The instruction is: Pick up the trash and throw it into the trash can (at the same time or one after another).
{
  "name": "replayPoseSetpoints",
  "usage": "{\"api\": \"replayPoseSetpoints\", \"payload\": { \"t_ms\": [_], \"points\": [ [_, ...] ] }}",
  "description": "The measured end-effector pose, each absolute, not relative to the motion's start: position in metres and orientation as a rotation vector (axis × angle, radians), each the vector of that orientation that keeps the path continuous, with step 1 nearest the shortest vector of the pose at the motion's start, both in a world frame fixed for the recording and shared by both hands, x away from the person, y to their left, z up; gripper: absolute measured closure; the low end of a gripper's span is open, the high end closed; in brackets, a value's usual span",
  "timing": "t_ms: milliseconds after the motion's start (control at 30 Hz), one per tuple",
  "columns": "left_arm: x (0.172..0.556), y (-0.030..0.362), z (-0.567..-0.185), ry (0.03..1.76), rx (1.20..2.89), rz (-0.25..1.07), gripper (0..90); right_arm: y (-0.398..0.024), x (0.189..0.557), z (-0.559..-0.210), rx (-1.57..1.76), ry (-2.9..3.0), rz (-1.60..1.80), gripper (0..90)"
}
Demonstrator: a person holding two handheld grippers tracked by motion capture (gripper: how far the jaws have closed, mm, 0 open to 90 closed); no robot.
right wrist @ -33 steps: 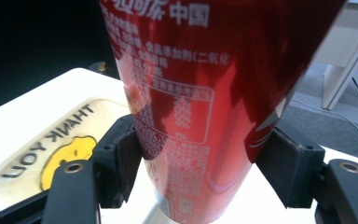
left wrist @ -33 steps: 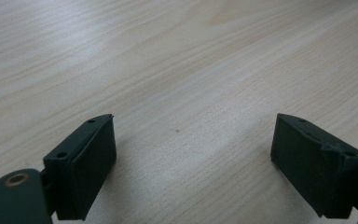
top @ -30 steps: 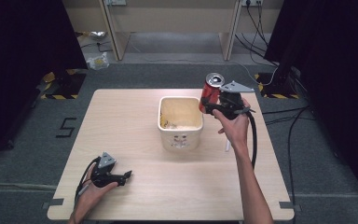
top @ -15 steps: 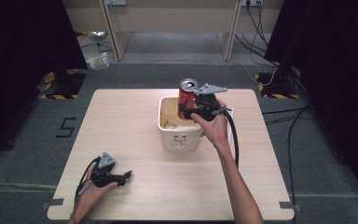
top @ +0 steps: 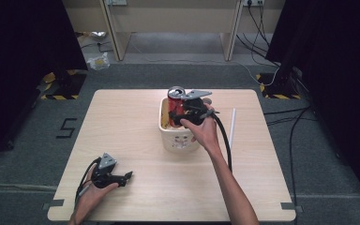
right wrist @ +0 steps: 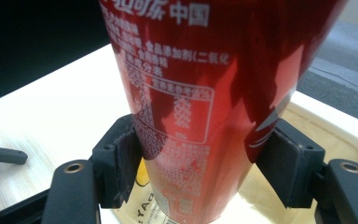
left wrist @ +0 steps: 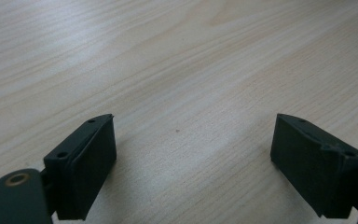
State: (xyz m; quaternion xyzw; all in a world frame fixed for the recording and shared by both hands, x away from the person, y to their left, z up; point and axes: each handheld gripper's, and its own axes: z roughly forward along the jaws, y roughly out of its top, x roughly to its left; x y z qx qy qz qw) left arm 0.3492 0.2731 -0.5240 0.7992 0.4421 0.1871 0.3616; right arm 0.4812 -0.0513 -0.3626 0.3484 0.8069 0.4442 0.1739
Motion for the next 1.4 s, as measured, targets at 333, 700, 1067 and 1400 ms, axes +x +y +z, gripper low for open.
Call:
{"api": "replayPoseSetpoints", "payload": {
  "t_ms": [333,700,1067,1400],
  "points": [
    [0.349,0.273,-0.524,1.136,2.065,0.482,13.3,-0.040,0.481,-0.373,1.002,2.323,1.259,33.9],
    [0.349,0.273,-0.524,1.137,2.063,0.482,13.3,-0.032,0.482,-0.386,0.990,2.407,1.225,33.6],
    [0.349,0.273,-0.524,1.139,2.061,0.477,13.4,-0.035,0.479,-0.383,0.981,2.382,1.275,27.6],
    [0.349,0.273,-0.524,1.137,2.065,0.477,13.3,-0.061,0.475,-0.365,1.015,2.244,1.368,19.8]
  ]
}}
